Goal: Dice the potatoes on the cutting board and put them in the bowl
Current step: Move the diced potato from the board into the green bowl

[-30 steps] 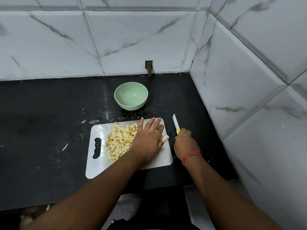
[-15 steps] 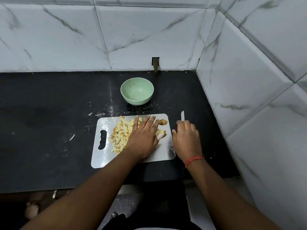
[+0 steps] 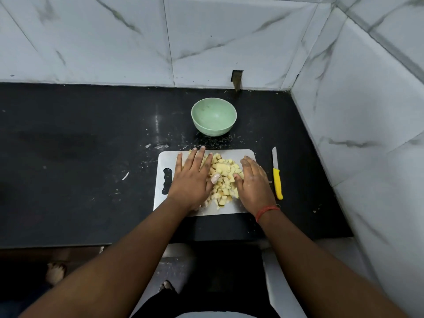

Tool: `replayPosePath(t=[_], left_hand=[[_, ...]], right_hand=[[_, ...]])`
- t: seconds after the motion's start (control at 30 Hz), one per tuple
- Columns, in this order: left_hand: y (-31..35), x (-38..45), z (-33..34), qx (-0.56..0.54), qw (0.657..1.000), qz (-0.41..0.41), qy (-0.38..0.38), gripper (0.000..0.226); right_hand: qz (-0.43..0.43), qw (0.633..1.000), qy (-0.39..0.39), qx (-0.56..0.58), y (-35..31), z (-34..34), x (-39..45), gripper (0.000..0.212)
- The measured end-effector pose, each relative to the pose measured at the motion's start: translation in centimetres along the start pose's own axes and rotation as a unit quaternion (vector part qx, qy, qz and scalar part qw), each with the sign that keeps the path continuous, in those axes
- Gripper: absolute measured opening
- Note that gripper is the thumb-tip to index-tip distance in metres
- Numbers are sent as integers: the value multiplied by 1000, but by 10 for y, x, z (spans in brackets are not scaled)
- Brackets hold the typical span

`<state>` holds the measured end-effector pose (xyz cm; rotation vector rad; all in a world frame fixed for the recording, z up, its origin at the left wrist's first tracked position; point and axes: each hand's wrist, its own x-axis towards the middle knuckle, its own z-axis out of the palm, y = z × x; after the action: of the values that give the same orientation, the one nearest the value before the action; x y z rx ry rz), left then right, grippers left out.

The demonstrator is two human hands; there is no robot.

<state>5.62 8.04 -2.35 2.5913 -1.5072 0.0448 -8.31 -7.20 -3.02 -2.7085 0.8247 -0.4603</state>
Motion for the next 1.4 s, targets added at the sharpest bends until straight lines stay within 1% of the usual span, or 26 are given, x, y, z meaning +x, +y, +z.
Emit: replayPosePath(t=[0.13, 0.27, 0.33, 0.4, 0.43, 0.5, 0.57, 0.67, 0.8, 0.9, 0.97, 1.13, 1.27, 1.4], left_hand=[[-6, 7, 2, 4, 1000, 4, -12, 72], [-5, 14, 7, 1, 1000, -4, -18, 72], [-4, 17, 9, 3, 999, -22, -26, 73], [-4, 19, 13, 1, 998, -47, -46, 75], [-3, 19, 15, -2, 997, -58, -56, 76], [-2, 21, 20, -24, 995, -72, -63, 79], [-2, 22, 25, -56, 994, -77, -53, 79], [-4, 21, 29, -77, 994, -68, -26, 77], [-4, 25, 31, -94, 994, -63, 9, 69], [-7, 29, 32, -114, 991, -61, 39, 61], [-8, 29, 31, -107, 992, -53, 51, 58], [-9, 33, 29, -88, 993, -45, 63, 53], [-8, 33, 29, -107, 991, -61, 57, 53], [-9, 35, 30, -114, 989, -81, 50, 45]], right_hand=[[9, 1000, -13, -11, -8, 1, 8, 51], [5, 998, -35, -47, -1, 0, 23, 56], [3, 996, -46, -73, 7, 0, 33, 61], [1, 994, -79, -69, 13, 3, 41, 67], [-7, 994, -96, -59, 14, 5, 43, 68], [-50, 991, -121, -37, 14, 13, 45, 67], [-95, 987, -129, -31, 11, 20, 45, 66], [-111, 987, -117, -13, 7, 21, 44, 62], [-172, 978, -115, 0, 1, 24, 50, 56], [-187, 974, -124, -4, -7, 32, 56, 54], [-192, 973, -127, -12, -8, 32, 57, 53], [-187, 977, -99, -1, -13, 27, 56, 48], [-162, 984, -78, -10, -17, 27, 55, 42], [-143, 987, -70, -21, -18, 27, 54, 34]])
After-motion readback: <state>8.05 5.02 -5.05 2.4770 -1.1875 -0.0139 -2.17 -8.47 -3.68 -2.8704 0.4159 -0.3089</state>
